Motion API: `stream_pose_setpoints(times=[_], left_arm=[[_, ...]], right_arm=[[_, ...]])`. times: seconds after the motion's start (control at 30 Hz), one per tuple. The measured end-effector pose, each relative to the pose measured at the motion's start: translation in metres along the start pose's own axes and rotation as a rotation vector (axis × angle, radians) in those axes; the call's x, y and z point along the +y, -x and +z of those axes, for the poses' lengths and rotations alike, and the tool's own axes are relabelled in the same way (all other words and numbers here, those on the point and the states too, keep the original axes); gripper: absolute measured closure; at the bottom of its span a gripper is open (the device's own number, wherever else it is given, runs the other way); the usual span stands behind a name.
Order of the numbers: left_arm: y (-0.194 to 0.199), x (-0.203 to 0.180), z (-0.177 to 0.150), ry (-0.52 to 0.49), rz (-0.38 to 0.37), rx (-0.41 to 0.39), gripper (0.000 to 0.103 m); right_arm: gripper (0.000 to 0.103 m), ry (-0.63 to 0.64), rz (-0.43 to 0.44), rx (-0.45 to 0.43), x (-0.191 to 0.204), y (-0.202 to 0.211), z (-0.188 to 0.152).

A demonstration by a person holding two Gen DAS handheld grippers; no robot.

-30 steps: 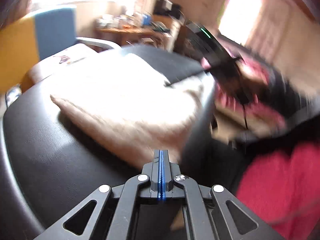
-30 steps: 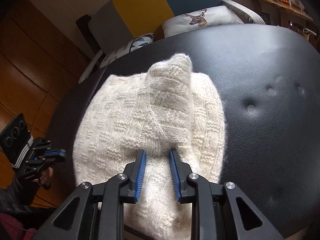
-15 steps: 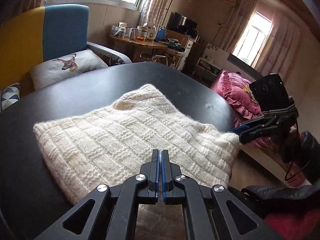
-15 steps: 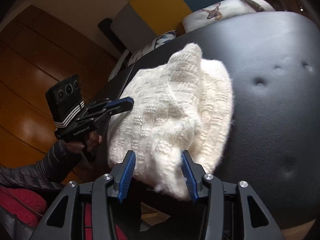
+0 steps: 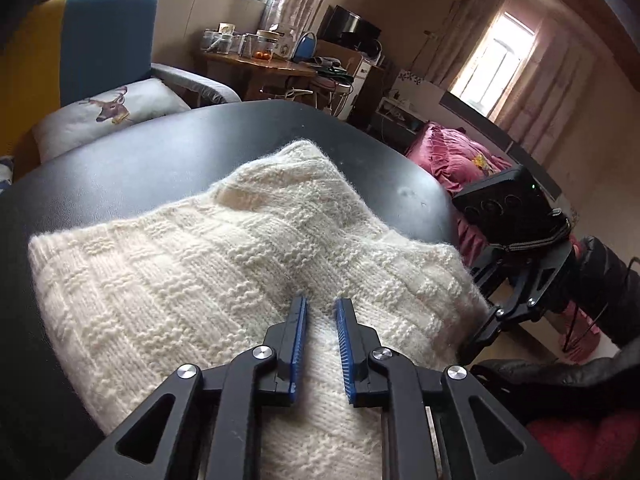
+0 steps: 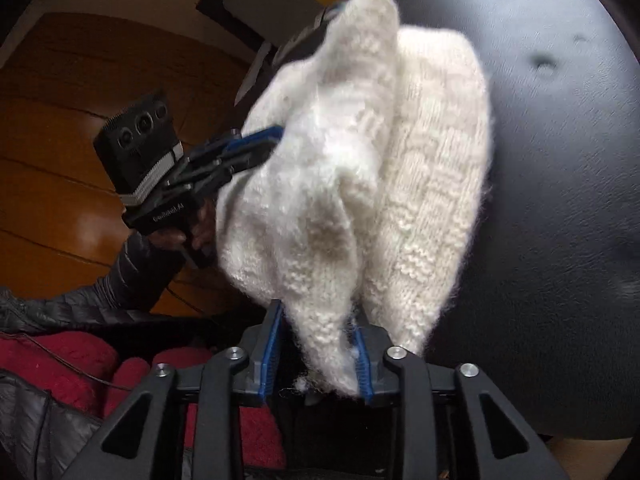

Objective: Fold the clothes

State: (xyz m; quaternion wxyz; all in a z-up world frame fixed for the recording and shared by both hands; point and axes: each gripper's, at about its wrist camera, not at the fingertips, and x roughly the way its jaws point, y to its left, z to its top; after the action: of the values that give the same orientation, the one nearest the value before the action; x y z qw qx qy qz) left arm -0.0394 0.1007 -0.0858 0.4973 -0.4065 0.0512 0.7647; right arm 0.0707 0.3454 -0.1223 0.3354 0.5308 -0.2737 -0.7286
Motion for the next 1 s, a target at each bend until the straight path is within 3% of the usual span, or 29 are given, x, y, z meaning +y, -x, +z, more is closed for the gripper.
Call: stream_pose_setpoints(times=[0.07, 0.17, 0.2, 0.33, 0.4, 0.47, 0.5, 0.6, 0.7, 0.77, 0.87, 1.0], left_arm=[[0.006, 0.0, 0.005, 0.023, 0.001, -0.015, 0.085], [0.016, 0.001, 0.008, 0.054, 0.001, -0.057, 0.074], [0.019, 0.0, 0.007, 0.058, -0.001, -0.067, 0.073], [0.023, -0.011, -0.004, 0.063, -0.004, -0.085, 0.071], [0.024, -0.015, -0.009, 0.059, -0.003, -0.091, 0.067], [0.024, -0.019, -0.013, 0.055, -0.003, -0.097, 0.061], [0.025, -0.021, -0.015, 0.053, -0.003, -0.1, 0.057], [0.026, -0.025, -0.019, 0.047, 0.003, -0.108, 0.051], [0.027, -0.024, -0.023, 0.042, 0.004, -0.105, 0.044], [0.024, -0.023, -0.027, 0.036, -0.005, -0.086, 0.041], [0.023, -0.027, -0.033, -0.001, -0.006, -0.057, 0.041], [0.03, -0.024, -0.03, 0.031, -0.011, -0.067, 0.041]], right_arm=[[0.066, 0.001, -0.014, -0.116, 0.004, 0.022, 0.012], [0.049, -0.03, -0.038, -0.248, 0.002, 0.034, 0.038], [0.044, -0.042, -0.047, -0.26, 0.0, 0.029, 0.048], [0.044, -0.093, -0.09, -0.229, -0.006, -0.011, 0.085], [0.044, -0.054, -0.141, -0.203, 0.002, -0.028, 0.092], [0.052, -0.008, -0.195, -0.178, 0.011, -0.045, 0.098], [0.079, 0.014, -0.222, -0.165, 0.016, -0.053, 0.101], [0.083, 0.218, -0.434, -0.172, 0.063, -0.044, 0.1], [0.083, 0.305, -0.712, -0.104, 0.052, -0.058, 0.095], [0.08, 0.204, -0.666, -0.133, 0.021, -0.052, 0.088], [0.077, -0.015, -0.452, -0.241, -0.014, -0.029, 0.081], [0.073, -0.127, -0.284, -0.321, -0.044, -0.019, 0.071]])
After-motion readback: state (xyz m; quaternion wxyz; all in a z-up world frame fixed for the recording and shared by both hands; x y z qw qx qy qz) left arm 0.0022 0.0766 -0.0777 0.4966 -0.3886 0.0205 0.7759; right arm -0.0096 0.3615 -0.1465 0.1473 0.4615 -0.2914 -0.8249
